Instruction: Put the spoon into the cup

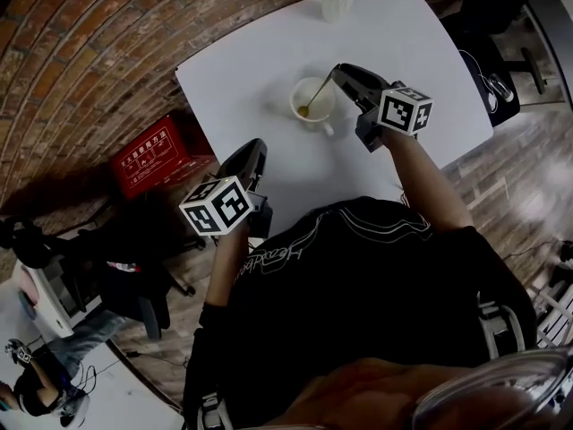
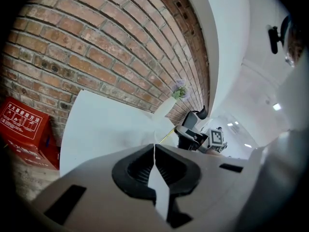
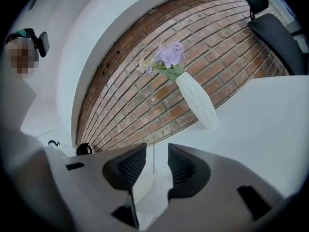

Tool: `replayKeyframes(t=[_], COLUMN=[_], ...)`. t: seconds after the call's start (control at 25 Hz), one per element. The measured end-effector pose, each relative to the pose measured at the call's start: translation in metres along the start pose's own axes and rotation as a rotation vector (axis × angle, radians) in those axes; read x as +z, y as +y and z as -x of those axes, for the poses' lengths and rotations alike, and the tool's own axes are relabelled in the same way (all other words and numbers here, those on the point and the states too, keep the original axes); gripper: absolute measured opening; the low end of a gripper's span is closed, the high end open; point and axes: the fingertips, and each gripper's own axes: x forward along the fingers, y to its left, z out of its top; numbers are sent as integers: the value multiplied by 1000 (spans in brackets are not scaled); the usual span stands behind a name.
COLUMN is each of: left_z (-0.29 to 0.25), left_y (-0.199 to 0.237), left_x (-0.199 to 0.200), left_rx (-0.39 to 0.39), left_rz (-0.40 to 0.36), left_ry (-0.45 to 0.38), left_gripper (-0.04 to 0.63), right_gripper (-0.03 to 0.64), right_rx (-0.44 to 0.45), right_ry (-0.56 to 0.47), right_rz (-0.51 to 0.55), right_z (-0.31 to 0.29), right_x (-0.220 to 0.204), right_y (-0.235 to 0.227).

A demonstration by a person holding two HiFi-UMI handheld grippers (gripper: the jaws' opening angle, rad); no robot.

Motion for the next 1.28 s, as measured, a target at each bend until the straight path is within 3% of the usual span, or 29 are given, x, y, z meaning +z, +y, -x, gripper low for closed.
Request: replayKeyframes(t=[0.16, 0.4, 0.56, 0.68, 0.92, 1.28], left_z=[5, 15, 23, 27, 43, 52], left_y=[-10, -46, -69, -85, -127, -149], left_x=[4, 17, 27, 34, 42, 45], left_rx=[-13, -60, -111, -140, -201, -255], left_rz=[-19, -90, -101, -127, -230, -272], left_ry=[-19, -67, -90, -97, -124, -145], left_gripper=[8, 8, 8, 8, 8, 8], right_gripper=[126, 99, 67, 31, -1, -3], right_rx=[-13, 66, 106, 193, 327, 321], right_ry=[-69, -73, -56, -76, -31, -4], right_rz=[58, 212, 236, 257, 277, 293], right_z=[21, 58, 77, 87, 107, 116], right_x=[21, 41, 42, 44, 35, 29], right_y=[11, 73, 109, 135, 175, 185])
